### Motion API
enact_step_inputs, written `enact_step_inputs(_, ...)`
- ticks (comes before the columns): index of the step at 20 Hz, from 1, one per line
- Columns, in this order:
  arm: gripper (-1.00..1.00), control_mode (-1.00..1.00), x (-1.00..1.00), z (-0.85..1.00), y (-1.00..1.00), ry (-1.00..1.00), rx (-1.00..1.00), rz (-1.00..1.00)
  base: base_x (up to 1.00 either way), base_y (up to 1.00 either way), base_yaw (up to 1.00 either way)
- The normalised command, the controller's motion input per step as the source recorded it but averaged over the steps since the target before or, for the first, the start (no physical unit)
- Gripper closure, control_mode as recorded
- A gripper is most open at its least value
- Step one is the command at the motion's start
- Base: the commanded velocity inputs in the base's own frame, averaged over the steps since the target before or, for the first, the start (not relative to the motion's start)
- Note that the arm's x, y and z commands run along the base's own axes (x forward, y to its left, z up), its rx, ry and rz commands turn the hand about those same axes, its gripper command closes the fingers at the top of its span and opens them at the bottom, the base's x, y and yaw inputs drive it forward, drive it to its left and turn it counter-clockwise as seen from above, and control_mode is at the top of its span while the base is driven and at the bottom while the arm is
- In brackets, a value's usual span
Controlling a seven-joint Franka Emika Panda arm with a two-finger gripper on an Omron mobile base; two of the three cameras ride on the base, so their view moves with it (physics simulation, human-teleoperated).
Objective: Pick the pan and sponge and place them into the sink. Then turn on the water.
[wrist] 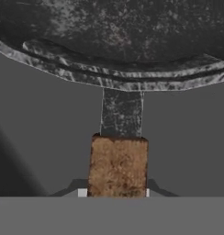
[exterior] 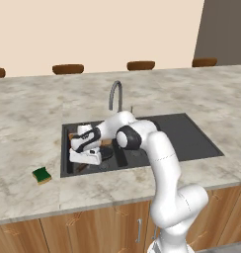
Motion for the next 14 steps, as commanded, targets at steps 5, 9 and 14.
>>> enact_step_inputs(5, 1.0, -1.0, 0.25, -0.51, 0.27, 0.02, 0.0, 0.0, 0.0, 0.0, 0.0)
enact_step_inputs(9, 1.0, -1.0, 0.1, -0.61, 0.3, 0.0, 0.0, 0.0, 0.0, 0.0, 0.0)
enact_step_inputs(14, 1.0, -1.0, 0.08, -0.62, 0.28, 0.0, 0.0, 0.0, 0.0, 0.0, 0.0)
